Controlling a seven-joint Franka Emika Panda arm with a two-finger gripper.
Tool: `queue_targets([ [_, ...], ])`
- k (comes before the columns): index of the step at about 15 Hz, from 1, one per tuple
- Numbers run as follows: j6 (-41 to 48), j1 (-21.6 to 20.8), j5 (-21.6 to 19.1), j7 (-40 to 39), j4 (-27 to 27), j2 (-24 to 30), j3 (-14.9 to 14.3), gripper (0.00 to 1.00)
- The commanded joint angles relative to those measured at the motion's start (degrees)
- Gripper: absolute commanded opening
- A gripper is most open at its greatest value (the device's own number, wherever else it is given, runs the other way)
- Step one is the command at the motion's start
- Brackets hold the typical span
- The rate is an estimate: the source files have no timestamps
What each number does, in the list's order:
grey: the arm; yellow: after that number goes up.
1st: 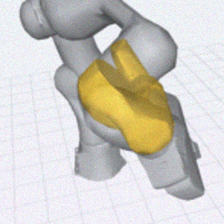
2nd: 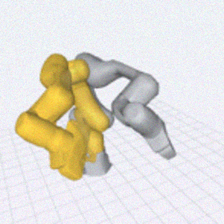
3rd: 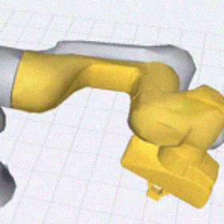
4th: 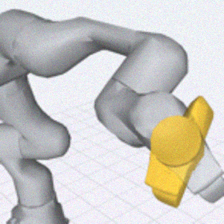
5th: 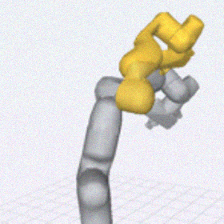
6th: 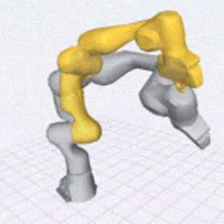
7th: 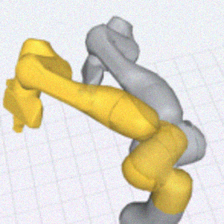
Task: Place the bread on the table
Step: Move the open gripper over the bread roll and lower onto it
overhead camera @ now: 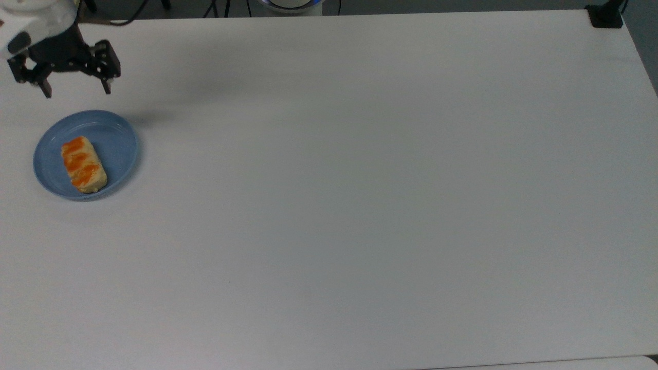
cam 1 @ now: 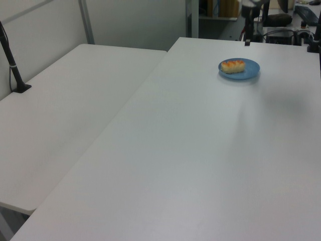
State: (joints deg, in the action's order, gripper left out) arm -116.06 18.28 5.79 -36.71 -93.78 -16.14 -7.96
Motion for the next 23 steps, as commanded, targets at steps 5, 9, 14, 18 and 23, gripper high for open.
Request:
queue_targets([
  [5, -14.5, 3.0, 0.6, -1.5, 0.9, -8.8, -0.1, 1.00],
  [9, -17.9, 3.8, 0.8, -1.4, 0.9, -12.2, -0.1, 1.00],
  [14, -18.9, 4.6, 0.5, -1.4, 0.7, -14.0, 0.0, 1.00],
  [18, -20.7, 4.8, 0.5, -1.5, 0.1, -14.1, 0.2, 0.53],
  [23, -20.1, 4.8, 0.4, -1.2, 0.2, -13.3, 0.5, 0.36],
])
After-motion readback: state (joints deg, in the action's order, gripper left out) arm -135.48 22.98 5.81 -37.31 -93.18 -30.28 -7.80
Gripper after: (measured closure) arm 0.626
